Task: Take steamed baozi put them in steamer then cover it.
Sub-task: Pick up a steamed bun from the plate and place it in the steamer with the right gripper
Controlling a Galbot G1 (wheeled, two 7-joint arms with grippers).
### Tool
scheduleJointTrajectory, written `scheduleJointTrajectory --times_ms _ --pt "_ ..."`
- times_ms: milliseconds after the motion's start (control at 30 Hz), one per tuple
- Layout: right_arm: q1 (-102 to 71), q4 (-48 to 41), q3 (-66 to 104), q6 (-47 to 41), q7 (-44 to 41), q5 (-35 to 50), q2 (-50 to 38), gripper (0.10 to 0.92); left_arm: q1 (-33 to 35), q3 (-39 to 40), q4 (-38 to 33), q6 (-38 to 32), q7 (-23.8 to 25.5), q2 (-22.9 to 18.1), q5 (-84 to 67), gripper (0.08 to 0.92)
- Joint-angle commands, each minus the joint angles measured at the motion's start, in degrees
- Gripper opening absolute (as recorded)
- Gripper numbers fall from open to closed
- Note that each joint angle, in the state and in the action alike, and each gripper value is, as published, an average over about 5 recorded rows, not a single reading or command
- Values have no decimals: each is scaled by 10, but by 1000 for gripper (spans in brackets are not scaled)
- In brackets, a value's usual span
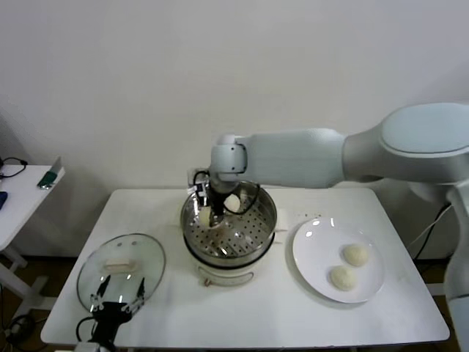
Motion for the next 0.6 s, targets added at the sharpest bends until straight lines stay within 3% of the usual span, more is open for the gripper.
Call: scheduleJointTrajectory --times_ms 33,367,600 --pt "-38 -36 -4 -3 9 -18 32 617 0 2 0 0 0 -1 1 823" --pt "-10 -38 1 28 -17 -22 24 777 1 1 -2 -1 -1 -1 1 823" --pt "88 11 -7 92 -117 -8 -76 822 1 -1 -3 -1 -1 0 0 823"
